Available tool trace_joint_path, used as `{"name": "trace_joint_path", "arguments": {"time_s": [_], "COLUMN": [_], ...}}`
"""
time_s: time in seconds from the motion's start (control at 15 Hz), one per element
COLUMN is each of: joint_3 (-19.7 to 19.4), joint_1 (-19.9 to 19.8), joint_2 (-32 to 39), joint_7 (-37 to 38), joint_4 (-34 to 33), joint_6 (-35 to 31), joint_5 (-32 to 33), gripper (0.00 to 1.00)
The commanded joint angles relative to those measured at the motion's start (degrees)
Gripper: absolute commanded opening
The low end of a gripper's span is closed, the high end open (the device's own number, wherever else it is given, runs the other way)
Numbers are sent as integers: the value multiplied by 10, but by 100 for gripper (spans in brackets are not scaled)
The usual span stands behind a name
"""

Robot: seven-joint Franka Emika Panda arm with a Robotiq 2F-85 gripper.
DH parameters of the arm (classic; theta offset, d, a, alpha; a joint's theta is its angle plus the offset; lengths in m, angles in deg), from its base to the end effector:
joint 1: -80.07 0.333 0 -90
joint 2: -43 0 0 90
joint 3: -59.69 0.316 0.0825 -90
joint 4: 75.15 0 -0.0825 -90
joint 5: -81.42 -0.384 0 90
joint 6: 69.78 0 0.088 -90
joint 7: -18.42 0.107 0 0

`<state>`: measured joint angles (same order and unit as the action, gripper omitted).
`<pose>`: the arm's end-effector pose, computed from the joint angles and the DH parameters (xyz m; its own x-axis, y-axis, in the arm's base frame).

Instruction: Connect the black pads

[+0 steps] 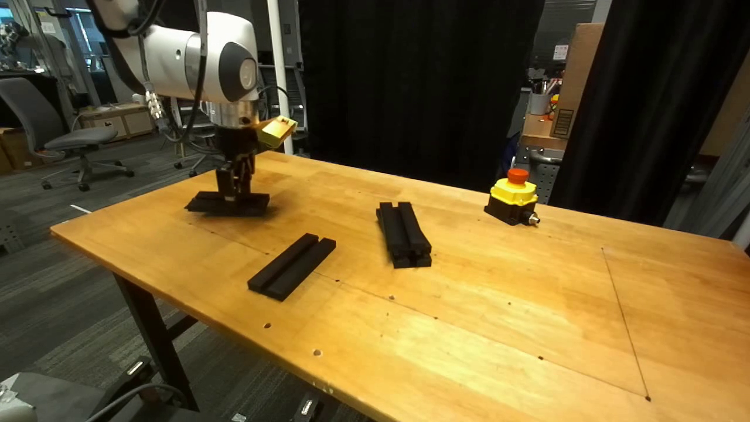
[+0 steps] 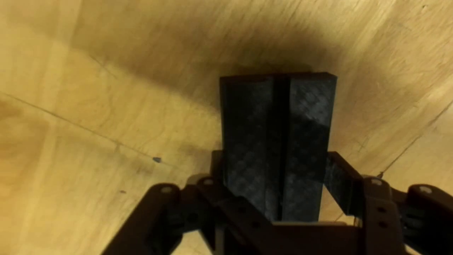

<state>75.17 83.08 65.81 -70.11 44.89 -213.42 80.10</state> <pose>0.5574 0.1841 0.2384 -0.2537 0.9600 0.1181 0.9672 0.2529 0.0216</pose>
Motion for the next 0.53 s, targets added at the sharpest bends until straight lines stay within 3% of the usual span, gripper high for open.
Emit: {"name": "trace_joint_path", "arguments": {"time_s": [0.0, 0.2, 0.47], "joint_3": [3, -17, -60], "joint_1": [-25, -30, -25], "joint_2": [-42, -70, -106], "joint_7": [12, 55, 165], "joint_4": [4, -1, -1], "joint_6": [-19, -17, -10], "joint_5": [-52, -68, -40], "gripper": [46, 46, 46]}}
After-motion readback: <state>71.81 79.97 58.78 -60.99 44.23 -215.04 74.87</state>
